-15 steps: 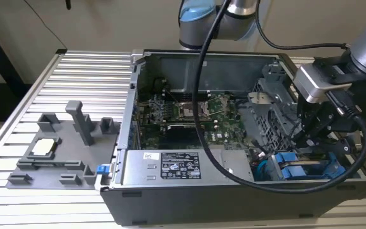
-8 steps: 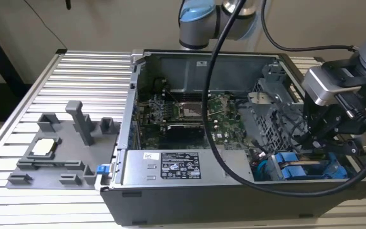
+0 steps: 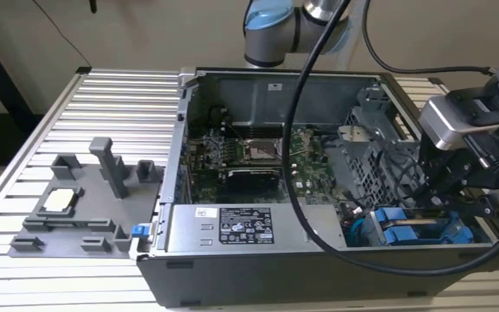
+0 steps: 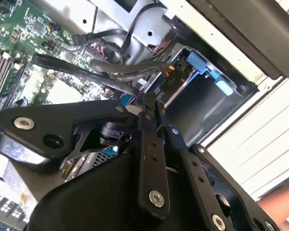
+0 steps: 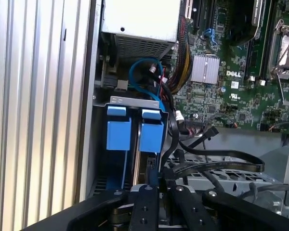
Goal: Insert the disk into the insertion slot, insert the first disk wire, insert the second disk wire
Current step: 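Insert the second disk wire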
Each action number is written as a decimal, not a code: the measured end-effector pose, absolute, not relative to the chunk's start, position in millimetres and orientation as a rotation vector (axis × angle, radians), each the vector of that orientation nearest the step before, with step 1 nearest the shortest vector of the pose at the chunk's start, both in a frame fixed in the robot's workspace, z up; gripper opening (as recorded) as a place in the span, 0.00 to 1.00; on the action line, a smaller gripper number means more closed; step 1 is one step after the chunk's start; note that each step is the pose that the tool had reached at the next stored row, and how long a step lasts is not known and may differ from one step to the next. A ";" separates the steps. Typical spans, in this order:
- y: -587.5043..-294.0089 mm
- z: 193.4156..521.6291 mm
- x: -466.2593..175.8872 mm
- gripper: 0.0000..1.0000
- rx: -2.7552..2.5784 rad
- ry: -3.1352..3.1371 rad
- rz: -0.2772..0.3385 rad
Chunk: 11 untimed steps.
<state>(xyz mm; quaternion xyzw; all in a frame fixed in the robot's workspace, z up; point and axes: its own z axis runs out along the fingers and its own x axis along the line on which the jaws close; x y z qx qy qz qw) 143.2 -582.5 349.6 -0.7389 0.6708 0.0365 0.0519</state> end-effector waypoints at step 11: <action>-583.5 344.4 143.3 0.16 -2.147 2.138 0.107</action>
